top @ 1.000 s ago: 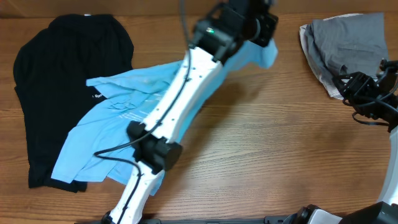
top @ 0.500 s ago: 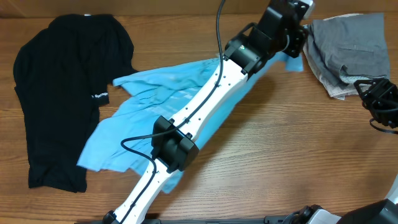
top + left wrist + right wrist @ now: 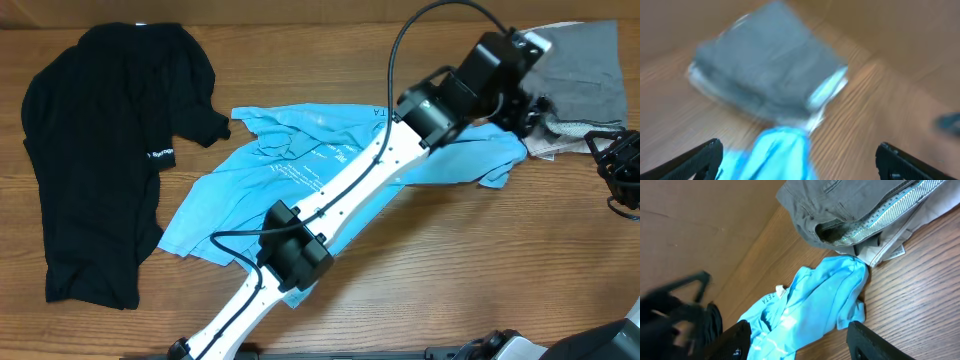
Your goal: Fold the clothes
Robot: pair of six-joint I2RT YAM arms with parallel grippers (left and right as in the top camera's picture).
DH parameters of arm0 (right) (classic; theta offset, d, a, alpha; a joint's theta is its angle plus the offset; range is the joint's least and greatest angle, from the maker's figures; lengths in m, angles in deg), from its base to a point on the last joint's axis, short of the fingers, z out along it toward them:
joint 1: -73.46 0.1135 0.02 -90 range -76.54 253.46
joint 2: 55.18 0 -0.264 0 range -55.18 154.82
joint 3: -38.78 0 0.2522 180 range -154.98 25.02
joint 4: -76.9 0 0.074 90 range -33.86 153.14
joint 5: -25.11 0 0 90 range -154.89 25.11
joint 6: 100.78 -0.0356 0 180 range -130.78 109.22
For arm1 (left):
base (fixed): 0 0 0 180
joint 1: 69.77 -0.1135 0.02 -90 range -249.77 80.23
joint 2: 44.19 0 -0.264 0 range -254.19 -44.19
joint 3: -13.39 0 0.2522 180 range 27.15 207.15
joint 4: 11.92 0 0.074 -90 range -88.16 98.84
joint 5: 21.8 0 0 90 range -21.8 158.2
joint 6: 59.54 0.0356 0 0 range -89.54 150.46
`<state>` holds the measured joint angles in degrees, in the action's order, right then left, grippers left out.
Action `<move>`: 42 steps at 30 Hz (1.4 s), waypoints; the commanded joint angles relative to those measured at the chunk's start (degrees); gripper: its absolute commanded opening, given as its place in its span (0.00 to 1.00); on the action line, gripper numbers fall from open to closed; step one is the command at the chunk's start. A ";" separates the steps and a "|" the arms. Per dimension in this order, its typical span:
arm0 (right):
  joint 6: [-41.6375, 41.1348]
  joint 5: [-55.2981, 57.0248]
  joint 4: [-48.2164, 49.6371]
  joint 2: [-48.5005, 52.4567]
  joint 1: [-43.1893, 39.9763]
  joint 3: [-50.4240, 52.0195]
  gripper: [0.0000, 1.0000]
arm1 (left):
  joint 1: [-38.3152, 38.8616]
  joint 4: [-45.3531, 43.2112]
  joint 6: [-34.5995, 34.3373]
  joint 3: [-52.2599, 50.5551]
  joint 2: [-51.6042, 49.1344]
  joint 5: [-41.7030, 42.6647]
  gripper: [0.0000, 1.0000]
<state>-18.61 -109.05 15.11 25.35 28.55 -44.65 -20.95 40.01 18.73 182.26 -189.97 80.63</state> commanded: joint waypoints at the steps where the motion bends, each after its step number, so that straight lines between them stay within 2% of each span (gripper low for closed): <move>1: 0.96 -1.33 -0.11 -1.14 0.85 -1.33 0.66 | -5.73 11.30 9.79 1.53 6.88 -4.15 1.00; 6: 2.10 -1.11 0.66 -1.14 4.76 -1.33 0.66 | -11.28 26.12 18.18 1.53 9.07 -11.04 1.00; 8: 2.05 0.24 1.20 -1.14 6.91 -1.33 0.66 | -13.25 30.12 19.61 1.31 8.44 -11.72 1.00; 11: 2.03 2.54 1.22 -1.14 9.49 -1.33 0.66 | -15.63 33.29 19.61 0.96 6.67 -10.88 0.88; 12: 1.99 3.52 1.22 -1.11 10.75 -1.33 0.66 | -16.26 33.81 19.39 0.76 5.51 -10.29 0.79; 14: 1.81 4.74 1.22 -1.11 12.48 -1.33 0.66 | -16.28 34.23 18.64 0.63 2.97 -9.90 0.73; 18: 1.81 5.84 1.20 -1.11 14.08 -1.33 0.66 | -16.02 36.35 15.58 0.63 -0.68 -9.84 0.72; 23: 1.81 5.81 1.22 -1.11 14.10 -1.33 0.66 | -15.69 39.17 15.32 0.63 -4.37 -9.55 0.65; 29: 1.84 6.10 1.22 -1.11 14.10 -1.33 0.66 | -15.37 38.07 15.37 0.63 -8.68 -9.29 0.61; 36: 1.84 7.13 1.40 -1.11 14.10 -1.33 0.66 | -15.23 36.57 15.37 0.63 -11.87 -7.48 0.61; 42: 1.86 7.30 1.57 -1.11 14.10 -1.33 0.65 | -14.75 35.43 15.37 0.61 -13.51 -7.52 0.55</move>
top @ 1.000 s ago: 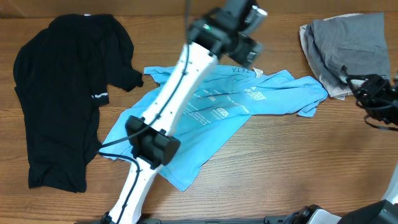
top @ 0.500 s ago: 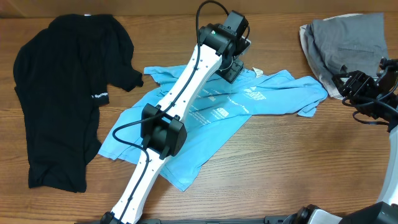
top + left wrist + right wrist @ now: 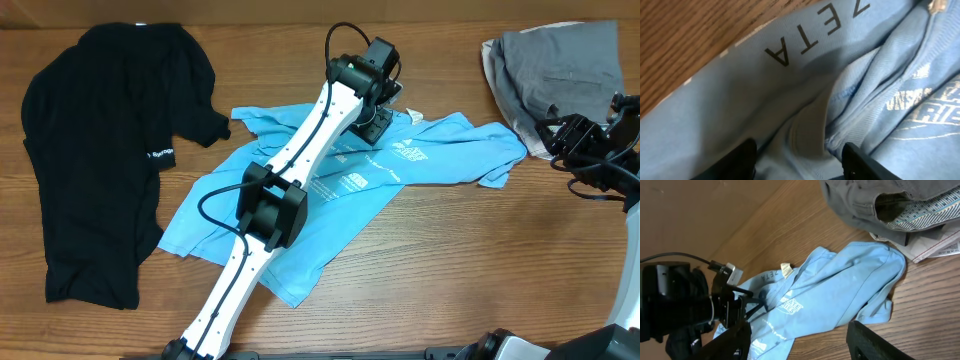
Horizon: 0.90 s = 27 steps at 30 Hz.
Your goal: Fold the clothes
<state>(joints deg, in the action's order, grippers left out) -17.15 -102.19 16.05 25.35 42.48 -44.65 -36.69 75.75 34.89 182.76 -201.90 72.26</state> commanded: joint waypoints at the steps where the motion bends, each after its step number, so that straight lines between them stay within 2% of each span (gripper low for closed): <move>1: 0.39 0.44 0.68 -1.11 0.17 -1.33 0.65 | 1.03 -0.52 -0.79 0.11 -1.57 0.79 0.52; 6: 0.37 0.44 1.14 -1.11 0.17 -1.33 0.65 | 1.03 -2.73 -1.55 0.13 -1.57 -0.07 0.15; 8: 0.37 0.44 1.36 -1.11 0.17 -1.33 0.65 | 0.98 -3.50 -1.95 0.13 -1.55 -0.04 0.04; 12: 0.37 0.44 1.57 -1.11 0.17 -1.33 0.65 | 0.98 -4.33 -2.34 1.11 -1.53 -0.33 0.04; 17: 0.37 0.44 1.88 -1.11 0.17 -1.33 0.65 | 0.98 -5.92 -3.17 9.62 -1.51 -10.47 0.04; 21: 0.37 0.42 1.92 -1.11 0.17 -1.33 0.65 | 0.92 -14.64 -3.13 16.31 -1.51 -17.88 0.04; 27: 0.35 0.39 1.92 -1.01 0.17 -1.33 0.65 | 0.92 -32.59 -3.10 13.70 -1.53 -16.06 0.04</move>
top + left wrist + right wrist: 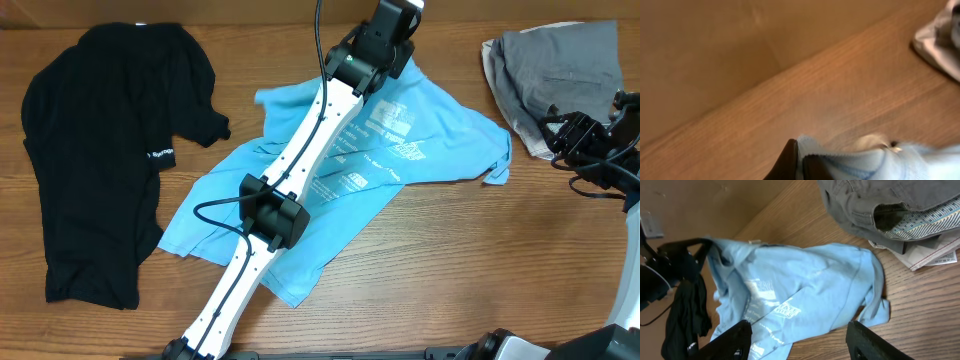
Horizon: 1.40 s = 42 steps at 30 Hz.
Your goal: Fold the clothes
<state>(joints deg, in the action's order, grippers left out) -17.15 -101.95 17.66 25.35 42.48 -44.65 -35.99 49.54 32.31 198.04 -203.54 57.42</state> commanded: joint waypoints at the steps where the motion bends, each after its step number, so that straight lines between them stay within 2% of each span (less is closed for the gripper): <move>1: 0.37 0.15 0.31 -0.94 0.17 -1.31 0.65 | 0.20 -9.35 -0.50 -2.80 0.11 -1.25 0.04; 3: 0.37 0.17 0.24 -0.63 0.17 -1.31 0.65 | 0.07 -16.44 -0.52 -5.95 0.11 -1.38 0.04; 6: 0.37 0.15 0.04 0.02 0.17 -1.29 0.65 | -0.02 -31.71 -0.57 -14.03 0.11 -1.18 0.04; 7: 0.37 0.15 0.13 0.15 0.17 -1.25 0.65 | -0.02 -35.19 -0.55 -16.06 0.11 -1.20 0.11; 8: 0.37 0.15 0.31 0.28 0.17 -1.22 0.65 | -0.02 -39.52 -0.55 -18.86 0.11 -1.25 0.72; 9: 0.37 0.17 0.37 0.35 0.17 -1.22 0.65 | -0.02 -40.68 -0.57 -19.85 0.11 -1.25 1.00; 12: 0.37 0.15 1.07 0.35 0.17 -1.22 0.66 | -0.17 -36.20 -0.55 -18.88 0.72 -2.05 1.00; 18: 0.37 3.41 1.29 0.35 0.26 -1.22 0.66 | 0.00 4.57 -0.59 -6.99 10.49 0.17 1.00; 21: 0.35 6.86 0.15 0.35 1.31 -1.22 0.66 | 0.55 20.35 -1.68 -4.46 16.02 1.90 1.00; 25: -1.16 11.19 -1.68 0.35 3.41 -1.22 0.66 | 1.64 34.10 -7.04 -4.44 20.87 1.88 1.00; 30: -1.86 11.52 -4.09 0.33 3.98 -1.22 0.66 | 1.84 48.85 -10.95 -4.44 23.58 2.19 1.00; 38: -0.76 14.58 -12.22 -0.81 3.91 -2.95 0.67 | 4.76 49.11 -7.08 -6.05 24.55 11.26 1.00; 42: -0.74 15.65 -12.57 -1.44 3.91 -2.95 0.70 | 6.27 49.11 -6.97 -15.76 27.26 11.69 1.00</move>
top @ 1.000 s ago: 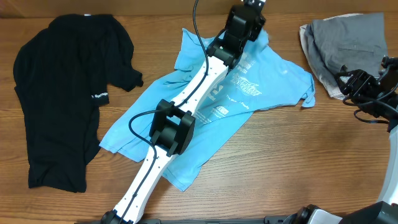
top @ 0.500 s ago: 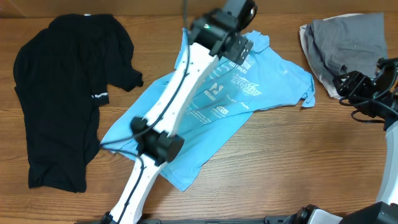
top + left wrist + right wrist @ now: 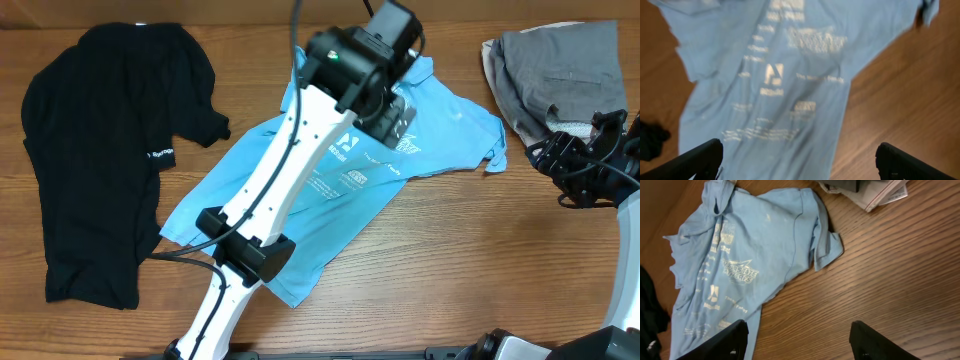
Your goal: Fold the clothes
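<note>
A light blue T-shirt (image 3: 445, 125) lies spread on the wooden table, print side up, with its collar toward the far edge and its hem toward the front left. My left gripper (image 3: 799, 152) hangs open high above the shirt (image 3: 780, 75), holding nothing. Its arm crosses the shirt's middle in the overhead view. My right gripper (image 3: 799, 330) is open over bare wood, just right of the shirt's right sleeve (image 3: 827, 250). A black garment (image 3: 100, 150) lies loosely bunched at the left.
A folded grey garment (image 3: 555, 60) on a white printed piece sits at the far right corner, close to my right gripper. Bare wood (image 3: 480, 270) runs along the front and right of the blue shirt. The table's back edge lies just behind the collar.
My left gripper was shut on the shirt's collar edge near the table's back. Now it is open, high over the shirt, which lies flatter. My right gripper has turned downward.
At first my left gripper was open by the grey pile, with the blue shirt crumpled. Then it stood open on the collar at the shirt's middle. Later it was shut on the collar at the back edge. Now the shirt is released and spread out.
</note>
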Robot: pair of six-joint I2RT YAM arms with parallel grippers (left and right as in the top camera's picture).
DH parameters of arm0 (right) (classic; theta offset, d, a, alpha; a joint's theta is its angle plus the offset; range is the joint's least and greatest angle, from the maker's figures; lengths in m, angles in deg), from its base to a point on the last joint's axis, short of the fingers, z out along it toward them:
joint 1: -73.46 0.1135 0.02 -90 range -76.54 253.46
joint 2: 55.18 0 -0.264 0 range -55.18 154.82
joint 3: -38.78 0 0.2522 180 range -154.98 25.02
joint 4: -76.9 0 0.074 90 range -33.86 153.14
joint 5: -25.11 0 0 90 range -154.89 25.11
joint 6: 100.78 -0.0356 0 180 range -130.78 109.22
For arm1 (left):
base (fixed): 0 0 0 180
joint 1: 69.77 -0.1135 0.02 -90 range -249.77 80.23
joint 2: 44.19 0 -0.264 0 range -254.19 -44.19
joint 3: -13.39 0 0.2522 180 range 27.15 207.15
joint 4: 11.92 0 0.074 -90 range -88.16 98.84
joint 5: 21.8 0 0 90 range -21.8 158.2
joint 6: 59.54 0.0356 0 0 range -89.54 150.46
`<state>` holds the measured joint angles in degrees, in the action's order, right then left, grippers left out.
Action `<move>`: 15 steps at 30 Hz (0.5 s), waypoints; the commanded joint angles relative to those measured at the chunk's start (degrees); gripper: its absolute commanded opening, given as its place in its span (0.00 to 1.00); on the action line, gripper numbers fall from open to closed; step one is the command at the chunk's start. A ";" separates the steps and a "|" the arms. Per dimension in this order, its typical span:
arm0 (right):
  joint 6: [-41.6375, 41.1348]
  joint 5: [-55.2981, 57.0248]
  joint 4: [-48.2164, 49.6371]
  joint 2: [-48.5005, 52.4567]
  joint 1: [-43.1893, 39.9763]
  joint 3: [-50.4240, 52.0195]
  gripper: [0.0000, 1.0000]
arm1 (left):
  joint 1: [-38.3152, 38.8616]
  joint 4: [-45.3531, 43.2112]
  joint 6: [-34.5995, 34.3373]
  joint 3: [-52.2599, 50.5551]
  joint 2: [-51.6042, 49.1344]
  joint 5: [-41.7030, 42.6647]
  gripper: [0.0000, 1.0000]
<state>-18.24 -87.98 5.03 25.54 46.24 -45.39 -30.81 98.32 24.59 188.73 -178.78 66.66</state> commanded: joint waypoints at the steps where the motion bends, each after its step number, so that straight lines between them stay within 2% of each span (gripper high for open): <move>1: 0.35 1.68 0.11 -1.64 0.15 -2.21 0.70 | 1.31 0.33 0.74 -9.44 3.30 2.60 1.00; 7: 0.15 1.66 1.62 -1.53 0.15 -2.21 0.70 | 3.04 0.35 0.68 -30.08 8.31 2.89 0.90; 10: 0.04 1.64 2.62 -1.42 0.17 -2.21 0.70 | 3.89 0.33 -2.05 -41.20 10.69 3.10 0.82; 15: -0.04 1.62 3.34 -1.27 0.17 -2.21 0.70 | 5.99 -2.84 -5.99 -54.75 13.46 3.82 0.79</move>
<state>-18.26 -86.87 7.89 25.44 46.24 -45.59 -26.63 97.47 22.62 141.23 -169.29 69.09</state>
